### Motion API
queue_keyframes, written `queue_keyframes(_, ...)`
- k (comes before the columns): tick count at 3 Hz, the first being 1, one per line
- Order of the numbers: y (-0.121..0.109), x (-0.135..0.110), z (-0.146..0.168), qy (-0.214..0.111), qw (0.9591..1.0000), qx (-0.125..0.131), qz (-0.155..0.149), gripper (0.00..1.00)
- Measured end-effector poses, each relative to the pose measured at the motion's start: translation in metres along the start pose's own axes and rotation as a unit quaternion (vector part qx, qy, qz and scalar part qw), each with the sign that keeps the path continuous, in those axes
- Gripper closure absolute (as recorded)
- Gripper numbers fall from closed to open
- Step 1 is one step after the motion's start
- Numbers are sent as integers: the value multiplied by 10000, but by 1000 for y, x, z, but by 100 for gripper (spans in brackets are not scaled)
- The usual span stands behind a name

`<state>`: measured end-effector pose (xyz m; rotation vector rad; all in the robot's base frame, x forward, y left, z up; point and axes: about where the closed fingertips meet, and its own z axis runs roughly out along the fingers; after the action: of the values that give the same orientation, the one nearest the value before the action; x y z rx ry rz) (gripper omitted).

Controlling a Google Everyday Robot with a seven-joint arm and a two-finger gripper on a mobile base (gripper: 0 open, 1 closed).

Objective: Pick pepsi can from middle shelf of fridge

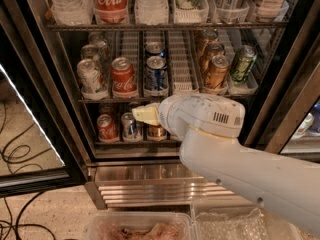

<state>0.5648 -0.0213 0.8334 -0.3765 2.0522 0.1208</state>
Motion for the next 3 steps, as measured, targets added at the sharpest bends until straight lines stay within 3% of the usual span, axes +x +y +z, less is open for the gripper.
queue_keyframes(1, 0, 0, 0, 0, 10000, 1, 1, 0)
queue_keyframes(3, -3, -7, 14, -221, 9991, 288, 236, 0)
